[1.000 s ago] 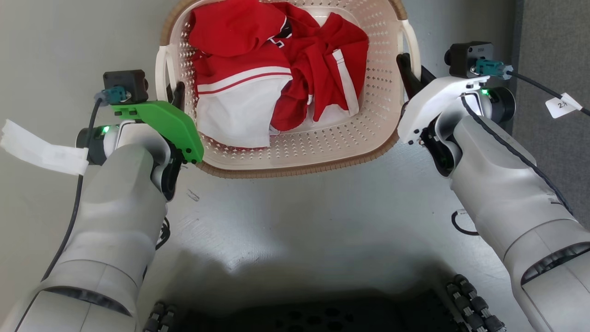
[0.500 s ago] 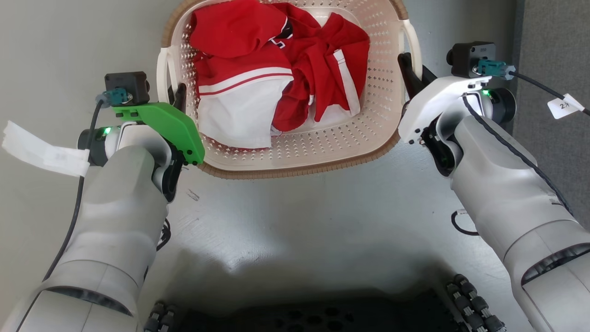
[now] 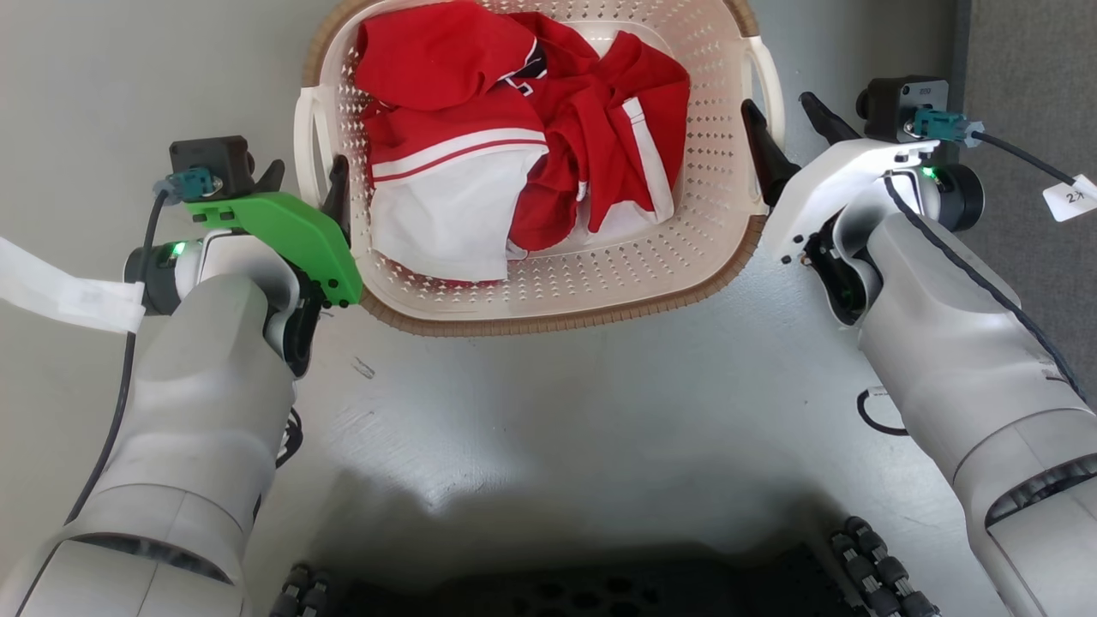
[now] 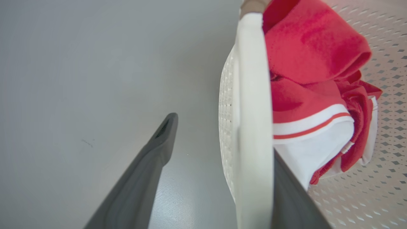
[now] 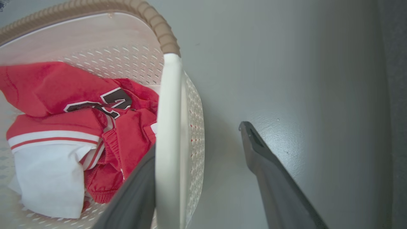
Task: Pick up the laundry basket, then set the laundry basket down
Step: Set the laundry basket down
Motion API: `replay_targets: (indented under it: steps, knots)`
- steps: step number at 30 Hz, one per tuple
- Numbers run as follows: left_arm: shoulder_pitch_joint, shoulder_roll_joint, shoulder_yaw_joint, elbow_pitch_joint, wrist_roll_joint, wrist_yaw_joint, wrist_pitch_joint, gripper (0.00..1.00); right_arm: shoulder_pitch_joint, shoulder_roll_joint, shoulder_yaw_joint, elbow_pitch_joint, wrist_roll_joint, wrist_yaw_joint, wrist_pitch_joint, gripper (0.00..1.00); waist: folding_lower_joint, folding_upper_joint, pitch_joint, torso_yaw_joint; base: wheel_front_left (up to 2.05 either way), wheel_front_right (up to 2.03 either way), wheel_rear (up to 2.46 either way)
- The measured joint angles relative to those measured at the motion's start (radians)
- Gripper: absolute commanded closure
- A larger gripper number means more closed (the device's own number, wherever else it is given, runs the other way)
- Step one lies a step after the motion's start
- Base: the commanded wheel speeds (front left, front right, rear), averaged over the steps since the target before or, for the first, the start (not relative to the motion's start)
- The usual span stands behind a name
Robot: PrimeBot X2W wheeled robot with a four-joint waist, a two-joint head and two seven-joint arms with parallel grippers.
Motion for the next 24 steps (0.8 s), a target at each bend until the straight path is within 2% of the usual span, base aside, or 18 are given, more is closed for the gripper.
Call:
replay_targets:
  steps: [14, 24]
  knots:
    - [0.013, 0.006, -0.015, 0.003, -0.008, -0.025, -0.008, 0.0, 0.047, -0.005, -0.009, -0.002, 0.002, 0.022, 0.0, 0.0, 0.0, 0.0, -0.064, 0.002, 0.0, 0.0, 0.0]
    - [0.042, 0.014, -0.042, 0.001, -0.005, -0.025, -0.017, 0.0, 0.067, -0.006, -0.004, -0.006, 0.002, 0.03, -0.001, 0.0, 0.0, 0.0, -0.108, 0.0, 0.0, 0.0, 0.0]
